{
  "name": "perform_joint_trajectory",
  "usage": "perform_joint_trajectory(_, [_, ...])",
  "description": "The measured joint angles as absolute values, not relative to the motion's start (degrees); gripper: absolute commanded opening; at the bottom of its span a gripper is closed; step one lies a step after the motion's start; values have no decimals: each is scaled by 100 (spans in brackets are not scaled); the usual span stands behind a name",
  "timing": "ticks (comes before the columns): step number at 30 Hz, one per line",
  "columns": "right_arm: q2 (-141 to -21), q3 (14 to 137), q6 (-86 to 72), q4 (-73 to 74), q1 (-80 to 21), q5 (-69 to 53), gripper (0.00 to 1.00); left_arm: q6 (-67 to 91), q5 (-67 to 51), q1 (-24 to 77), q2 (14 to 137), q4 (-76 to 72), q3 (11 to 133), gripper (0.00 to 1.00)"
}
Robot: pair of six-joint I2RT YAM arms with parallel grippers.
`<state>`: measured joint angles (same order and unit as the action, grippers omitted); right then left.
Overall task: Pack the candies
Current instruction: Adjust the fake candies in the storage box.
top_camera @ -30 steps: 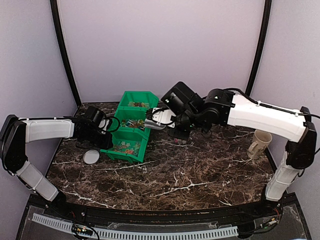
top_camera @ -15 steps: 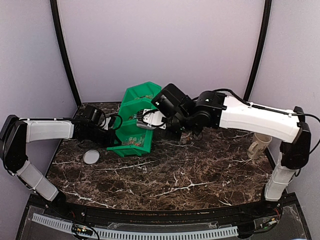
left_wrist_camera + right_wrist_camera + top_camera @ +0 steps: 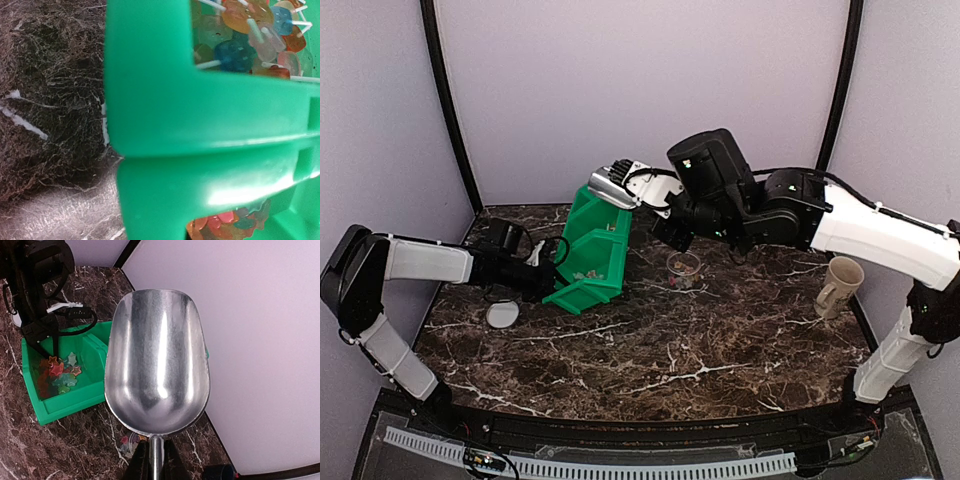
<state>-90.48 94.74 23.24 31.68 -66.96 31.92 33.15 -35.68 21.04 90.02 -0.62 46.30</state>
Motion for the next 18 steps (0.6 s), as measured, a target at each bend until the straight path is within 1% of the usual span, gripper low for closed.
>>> perform_joint_trajectory(3, [-9306, 9511, 2324, 3299, -6698, 3124, 0, 3186, -3472, 2115, 9002, 93, 4703, 0])
perform_joint_trajectory(8, [-9679, 9706, 2329, 3830, -6702, 2965, 0, 2720, -2718, 2178, 9002, 742, 4952, 0])
perform_joint_trajectory(13, [-10036, 10239, 2338, 4571, -6716, 2781, 0, 2274, -1872, 2228, 9002, 1328, 5127, 0])
perform_joint_trajectory(18, [-10501, 10726, 2327, 5317, -6742, 2506, 0, 2034, -1391, 2292, 9002, 1640, 5188, 0])
